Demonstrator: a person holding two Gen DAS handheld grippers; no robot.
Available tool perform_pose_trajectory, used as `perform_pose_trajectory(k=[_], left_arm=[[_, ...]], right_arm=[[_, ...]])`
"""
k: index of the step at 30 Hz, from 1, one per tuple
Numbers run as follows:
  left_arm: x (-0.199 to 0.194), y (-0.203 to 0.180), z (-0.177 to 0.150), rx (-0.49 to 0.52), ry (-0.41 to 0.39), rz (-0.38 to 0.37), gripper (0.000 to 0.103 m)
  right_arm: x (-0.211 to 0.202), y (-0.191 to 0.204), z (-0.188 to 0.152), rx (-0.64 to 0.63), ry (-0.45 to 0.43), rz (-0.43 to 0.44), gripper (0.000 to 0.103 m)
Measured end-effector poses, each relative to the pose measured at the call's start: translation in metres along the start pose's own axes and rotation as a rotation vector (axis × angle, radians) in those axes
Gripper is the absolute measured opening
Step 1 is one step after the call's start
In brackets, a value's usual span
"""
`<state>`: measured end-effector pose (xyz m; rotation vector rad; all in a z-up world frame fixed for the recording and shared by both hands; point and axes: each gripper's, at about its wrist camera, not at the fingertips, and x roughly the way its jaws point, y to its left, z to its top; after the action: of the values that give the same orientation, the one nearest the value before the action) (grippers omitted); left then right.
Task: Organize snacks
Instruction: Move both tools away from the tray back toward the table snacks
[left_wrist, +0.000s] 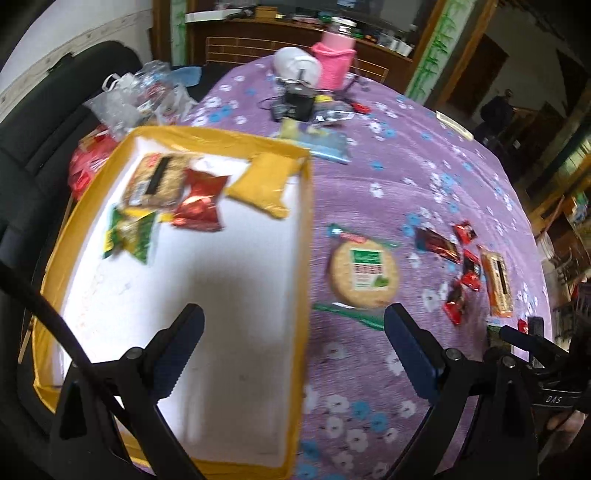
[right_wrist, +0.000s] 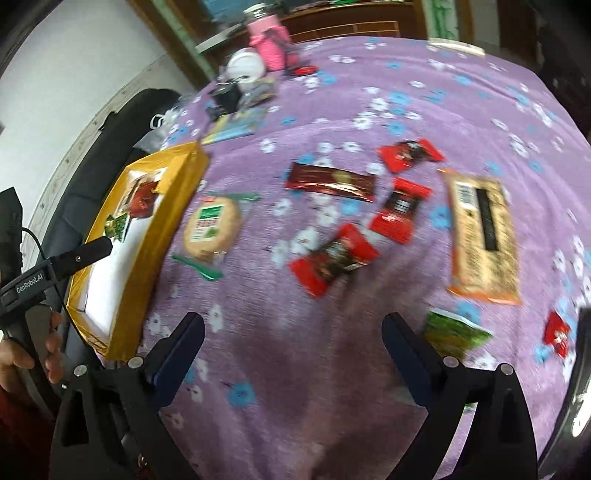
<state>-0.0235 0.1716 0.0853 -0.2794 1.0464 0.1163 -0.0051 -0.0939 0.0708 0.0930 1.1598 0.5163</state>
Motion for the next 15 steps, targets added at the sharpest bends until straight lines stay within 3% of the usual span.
perform_pose_trajectory(k=[15], left_arm=[[0.038, -0.071, 0.016, 0.208, 0.074, -0.046, 0.098]], right_arm=[[-0.032, -0.047, 0.0, 0.089, -0.094, -0.09, 0.097]])
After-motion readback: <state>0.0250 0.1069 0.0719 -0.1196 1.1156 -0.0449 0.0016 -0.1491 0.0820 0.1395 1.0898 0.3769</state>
